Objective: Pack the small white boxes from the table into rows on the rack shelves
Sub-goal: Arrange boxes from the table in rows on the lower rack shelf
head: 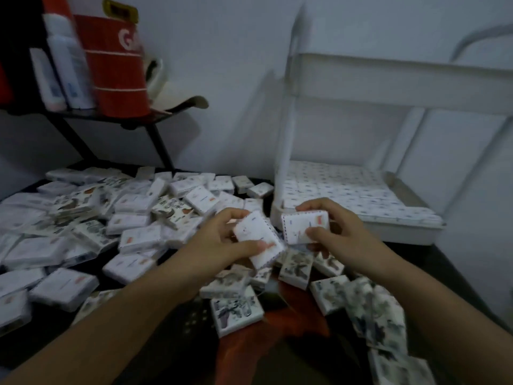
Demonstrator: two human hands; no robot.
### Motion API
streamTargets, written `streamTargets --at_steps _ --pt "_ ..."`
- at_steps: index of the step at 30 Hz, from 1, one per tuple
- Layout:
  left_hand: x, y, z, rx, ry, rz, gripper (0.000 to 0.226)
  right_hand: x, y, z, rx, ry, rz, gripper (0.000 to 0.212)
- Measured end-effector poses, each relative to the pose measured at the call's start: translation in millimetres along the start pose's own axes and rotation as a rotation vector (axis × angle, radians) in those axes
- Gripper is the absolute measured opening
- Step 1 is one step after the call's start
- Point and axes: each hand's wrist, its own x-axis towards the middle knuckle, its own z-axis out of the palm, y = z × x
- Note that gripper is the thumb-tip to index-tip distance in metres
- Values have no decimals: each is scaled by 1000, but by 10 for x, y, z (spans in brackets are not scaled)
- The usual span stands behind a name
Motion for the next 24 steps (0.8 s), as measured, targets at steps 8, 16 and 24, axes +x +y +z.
streamTargets --at_steps 8,16,24 --pt "830 208 954 -223 -61 -9 61 -339 348 -900 234 94 181 39" --pt "1507 359 1700 -222 -218 -18 40 -431 639 -1454 313 316 252 32" --pt "2191 430 2203 -146 -245 -79 50 -315 956 -1784 232 400 303 18"
